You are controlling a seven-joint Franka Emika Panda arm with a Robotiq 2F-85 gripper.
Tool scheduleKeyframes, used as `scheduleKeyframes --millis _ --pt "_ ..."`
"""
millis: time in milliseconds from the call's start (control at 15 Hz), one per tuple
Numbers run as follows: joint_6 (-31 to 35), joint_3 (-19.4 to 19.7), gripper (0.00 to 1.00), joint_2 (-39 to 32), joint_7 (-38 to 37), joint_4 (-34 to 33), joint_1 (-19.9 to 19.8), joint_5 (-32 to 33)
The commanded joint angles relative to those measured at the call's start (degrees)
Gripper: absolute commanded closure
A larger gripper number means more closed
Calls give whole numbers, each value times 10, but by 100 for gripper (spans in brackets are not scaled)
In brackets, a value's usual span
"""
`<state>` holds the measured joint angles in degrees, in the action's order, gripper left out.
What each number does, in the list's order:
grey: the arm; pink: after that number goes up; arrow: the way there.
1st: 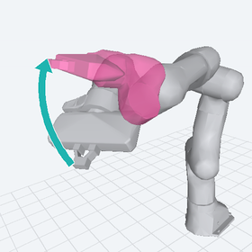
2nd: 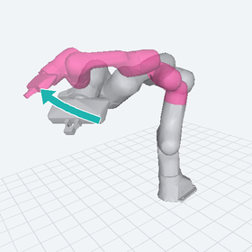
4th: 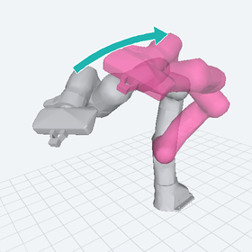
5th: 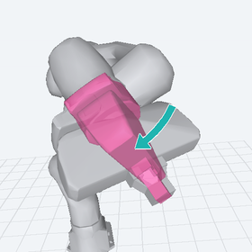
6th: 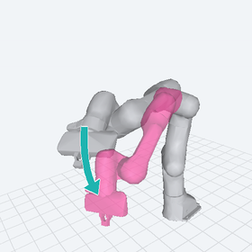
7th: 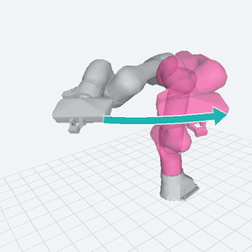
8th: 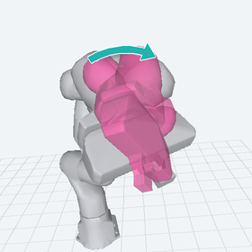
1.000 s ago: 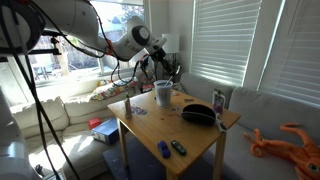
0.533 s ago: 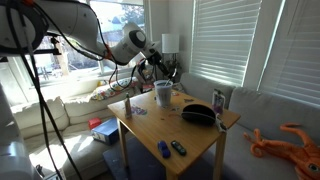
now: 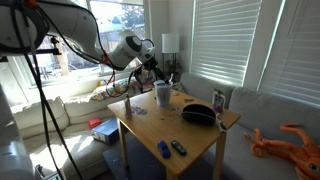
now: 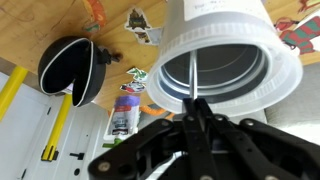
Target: Remove the spoon from the transparent cup and put the silver cup inside the transparent cup, then put the spoon in the silver cup
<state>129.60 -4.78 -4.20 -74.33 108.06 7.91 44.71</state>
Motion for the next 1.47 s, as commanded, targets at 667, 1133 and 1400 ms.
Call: scheduleKeyframes --millis 667,1133,1400 --pt "-9 -8 98 3 -77 32 9 50" --pt "-10 -10 61 3 -79 32 9 45" --pt "-7 -11 34 5 -83 30 9 40"
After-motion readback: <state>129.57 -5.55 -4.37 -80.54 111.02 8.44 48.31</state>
